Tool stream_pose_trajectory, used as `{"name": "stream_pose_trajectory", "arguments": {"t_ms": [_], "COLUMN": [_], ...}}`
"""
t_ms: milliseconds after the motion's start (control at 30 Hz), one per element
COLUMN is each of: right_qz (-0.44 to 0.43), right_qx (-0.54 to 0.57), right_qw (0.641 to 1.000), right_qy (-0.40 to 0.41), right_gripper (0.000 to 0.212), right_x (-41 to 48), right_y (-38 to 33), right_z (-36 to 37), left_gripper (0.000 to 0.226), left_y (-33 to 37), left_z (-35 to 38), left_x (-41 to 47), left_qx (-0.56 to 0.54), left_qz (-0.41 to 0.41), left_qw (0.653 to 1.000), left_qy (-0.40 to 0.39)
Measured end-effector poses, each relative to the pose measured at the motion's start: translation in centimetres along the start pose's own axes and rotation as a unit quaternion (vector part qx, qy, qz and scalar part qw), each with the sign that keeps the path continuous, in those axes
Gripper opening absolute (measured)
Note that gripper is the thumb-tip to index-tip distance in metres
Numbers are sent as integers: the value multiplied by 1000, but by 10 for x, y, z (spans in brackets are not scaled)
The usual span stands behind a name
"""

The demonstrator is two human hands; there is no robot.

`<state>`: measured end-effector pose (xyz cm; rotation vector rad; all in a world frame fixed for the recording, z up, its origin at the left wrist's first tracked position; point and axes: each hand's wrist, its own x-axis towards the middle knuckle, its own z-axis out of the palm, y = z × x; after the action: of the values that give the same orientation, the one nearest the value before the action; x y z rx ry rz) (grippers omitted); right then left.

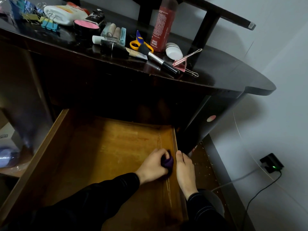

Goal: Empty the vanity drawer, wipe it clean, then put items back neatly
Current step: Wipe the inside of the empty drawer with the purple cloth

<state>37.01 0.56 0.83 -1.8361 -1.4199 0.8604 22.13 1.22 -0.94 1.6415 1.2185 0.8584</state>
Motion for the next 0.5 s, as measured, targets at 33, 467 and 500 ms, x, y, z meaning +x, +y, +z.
{"name": "stream_pose_trajectory", "arguments": {"t_ms": [33, 467, 500], "right_qz": [0, 9, 11], "right_qx": [2, 9, 9], "right_qw": [1000, 1000, 1000], "right_qy": [1, 3, 3], "right_gripper": [40, 45, 45], "right_x": [0, 0, 0], "right_y": [0, -3, -3], "right_z": [0, 0, 0], "left_gripper": [36, 36, 36], "left_y": [2, 3, 2], "left_z": [1, 3, 6], "left_x": [-1, -12, -15], "left_qx": [-21, -35, -35], "left_qz": [23, 63, 68], "left_qw": [999, 997, 997], "left_qy": [14, 12, 9]}}
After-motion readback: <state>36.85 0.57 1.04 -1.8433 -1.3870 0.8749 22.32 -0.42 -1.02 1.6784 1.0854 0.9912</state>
